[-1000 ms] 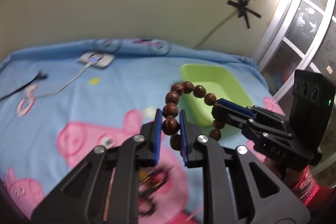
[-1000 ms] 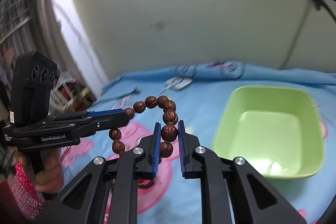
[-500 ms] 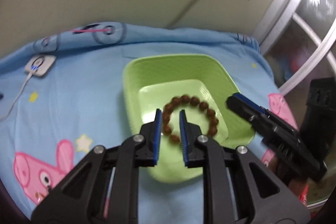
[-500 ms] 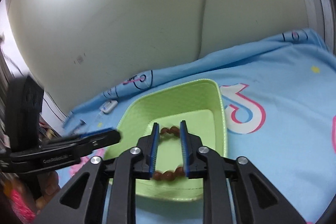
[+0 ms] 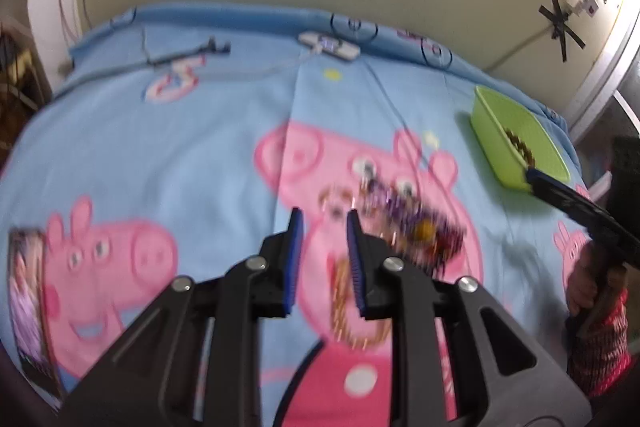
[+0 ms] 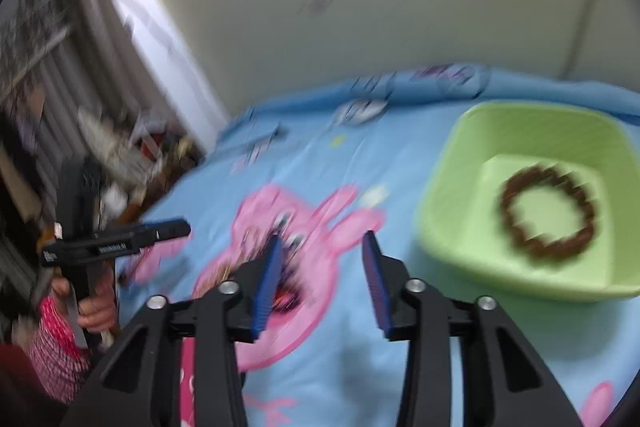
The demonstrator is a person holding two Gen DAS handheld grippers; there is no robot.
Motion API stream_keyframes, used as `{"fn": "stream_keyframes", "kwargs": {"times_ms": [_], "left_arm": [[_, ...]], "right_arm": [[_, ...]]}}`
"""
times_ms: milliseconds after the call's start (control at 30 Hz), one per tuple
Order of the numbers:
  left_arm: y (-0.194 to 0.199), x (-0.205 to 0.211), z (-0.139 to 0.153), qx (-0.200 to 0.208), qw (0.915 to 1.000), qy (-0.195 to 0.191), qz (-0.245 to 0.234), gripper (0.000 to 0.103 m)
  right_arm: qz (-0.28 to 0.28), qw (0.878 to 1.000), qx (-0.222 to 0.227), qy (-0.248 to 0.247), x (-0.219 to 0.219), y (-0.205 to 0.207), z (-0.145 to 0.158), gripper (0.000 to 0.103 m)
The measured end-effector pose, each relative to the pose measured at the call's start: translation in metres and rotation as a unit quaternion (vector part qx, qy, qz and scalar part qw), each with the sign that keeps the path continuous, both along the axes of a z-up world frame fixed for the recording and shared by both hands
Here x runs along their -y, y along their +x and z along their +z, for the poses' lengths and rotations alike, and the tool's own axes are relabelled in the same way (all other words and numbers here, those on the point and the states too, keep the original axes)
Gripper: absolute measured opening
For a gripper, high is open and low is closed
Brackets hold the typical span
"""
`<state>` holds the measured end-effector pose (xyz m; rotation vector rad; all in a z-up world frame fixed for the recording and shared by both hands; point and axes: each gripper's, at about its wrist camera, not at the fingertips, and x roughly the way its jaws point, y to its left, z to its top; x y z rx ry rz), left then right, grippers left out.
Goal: Organize jewelry
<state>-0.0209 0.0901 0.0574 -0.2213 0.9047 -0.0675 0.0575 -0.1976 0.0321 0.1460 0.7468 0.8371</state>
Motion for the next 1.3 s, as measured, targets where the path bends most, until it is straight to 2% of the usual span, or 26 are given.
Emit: {"fn": "stream_keyframes", "kwargs": {"times_ms": [67,133,233,300,367,533,667,700,767,833,1000,1067,1133,1200,1300], "left_arm": [[-0.009,-0.001,-0.008,-0.005,0.9997,-0.023,-0.005,0.041],[-0.022,0.002,-0.016,-0.002,0.9991,-0.039,-0.020,0.043],[-0.026,0.015,-0.029,-0.002,0.9978,-0.044,-0.050,0.043],[-0.027,0.025,-0.038,-0.002,0.9970,-0.033,-0.071,0.043],[-0.024,0.035,-0.045,-0.003,0.9964,-0.018,-0.083,0.043],[-0.015,0.046,-0.051,0.008,0.9955,0.038,-0.086,0.044],[-0.008,0.025,-0.050,0.007,0.9972,0.052,-0.053,0.044],[-0.009,0.017,-0.050,0.008,0.9978,0.050,-0.044,0.044],[-0.013,0.002,-0.048,0.013,0.9987,0.032,-0.039,0.044],[-0.020,-0.009,-0.042,0.024,0.9988,0.006,-0.042,0.044],[-0.028,-0.030,-0.027,0.055,0.9973,-0.044,-0.021,0.045],[-0.029,-0.032,-0.024,0.056,0.9968,-0.055,-0.016,0.045],[-0.028,-0.031,-0.023,0.055,0.9968,-0.055,-0.019,0.045],[-0.027,-0.025,-0.024,0.051,0.9972,-0.048,-0.025,0.045],[-0.026,-0.017,-0.023,0.051,0.9973,-0.041,-0.034,0.045]], "right_arm": [[0.025,0.999,-0.005,-0.025,-0.021,-0.012,-0.008,0.013],[0.043,0.998,-0.009,-0.041,-0.036,-0.022,-0.012,0.008],[0.054,0.995,-0.009,-0.081,-0.053,-0.044,-0.022,0.006],[0.046,0.995,-0.011,-0.091,-0.059,-0.047,-0.025,0.006],[0.032,0.996,-0.026,-0.079,-0.062,-0.040,-0.025,0.006],[0.010,0.997,-0.026,-0.073,-0.075,-0.022,-0.019,0.006],[0.063,0.991,-0.066,-0.102,-0.094,-0.030,-0.038,0.005],[0.073,0.990,-0.047,-0.110,-0.097,-0.041,-0.037,0.005],[0.096,0.987,-0.039,-0.126,-0.098,-0.054,-0.036,0.006],[0.100,0.988,-0.042,-0.111,-0.089,-0.056,-0.030,0.006],[0.026,0.995,-0.037,-0.092,-0.069,-0.021,-0.020,0.006],[0.016,0.995,-0.042,-0.091,-0.072,-0.009,-0.025,0.005],[0.024,0.994,-0.055,-0.090,-0.079,-0.001,-0.032,0.005],[0.040,0.993,-0.060,-0.089,-0.089,0.003,-0.039,0.000],[0.048,0.992,-0.081,-0.079,-0.092,0.007,-0.031,0.000]]}}
